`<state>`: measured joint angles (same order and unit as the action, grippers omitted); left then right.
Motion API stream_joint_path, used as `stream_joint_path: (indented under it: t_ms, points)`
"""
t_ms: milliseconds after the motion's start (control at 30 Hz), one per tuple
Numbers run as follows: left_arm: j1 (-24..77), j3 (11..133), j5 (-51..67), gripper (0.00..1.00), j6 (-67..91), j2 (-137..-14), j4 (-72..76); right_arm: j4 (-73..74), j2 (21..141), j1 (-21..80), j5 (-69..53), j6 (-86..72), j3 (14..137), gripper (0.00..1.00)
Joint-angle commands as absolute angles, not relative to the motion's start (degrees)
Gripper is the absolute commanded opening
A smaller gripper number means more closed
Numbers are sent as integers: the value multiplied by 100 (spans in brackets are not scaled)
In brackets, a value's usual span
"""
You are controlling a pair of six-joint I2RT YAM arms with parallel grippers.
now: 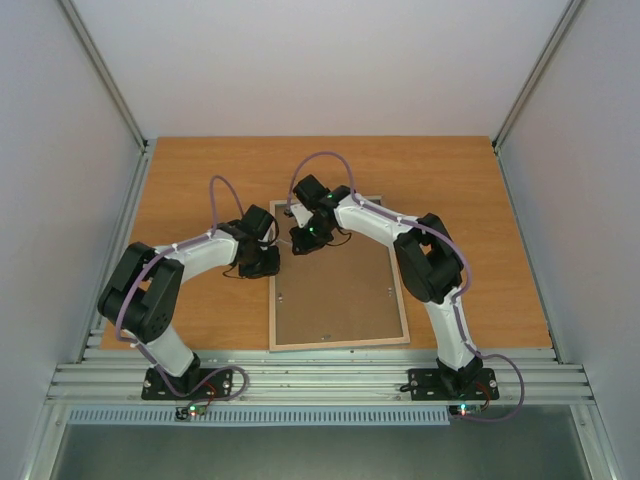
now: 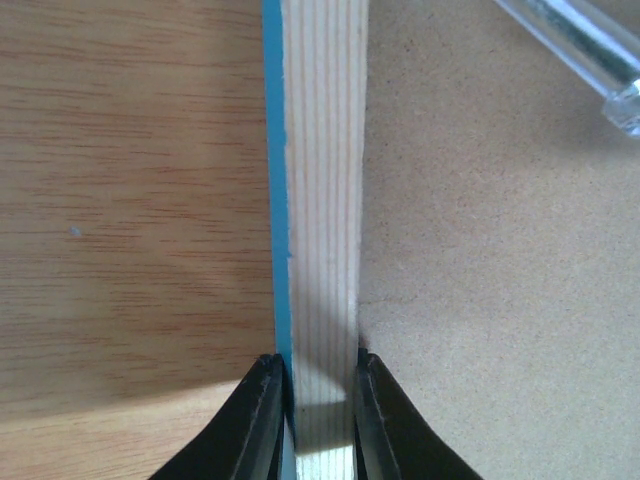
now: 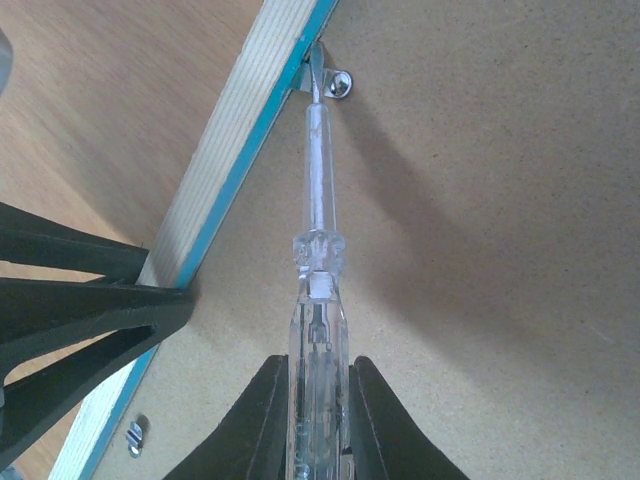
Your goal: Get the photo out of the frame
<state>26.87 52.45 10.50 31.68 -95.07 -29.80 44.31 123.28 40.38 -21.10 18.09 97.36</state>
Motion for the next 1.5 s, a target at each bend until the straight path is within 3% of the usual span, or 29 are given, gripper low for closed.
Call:
stream_joint_path:
  t_ms: [0,767,1233,1467]
  points:
    - [2826,5273,1274,10,3118,-9483,-2942,4693,12534,4049,-2303,1950,9947,1]
    - [2813,5280,1092,7,3155,-9475,-3003,6419,13020,4284,-2157,2808,10485,1]
    - [2698,5187,1091,7,3249,-9440,-2947,6682,12734,4304,-2114,3113,10270,1]
    - [2668,5121,1080,7,3308,-9379,-2944,6097,12132,4202,-1960,2826,9734,1]
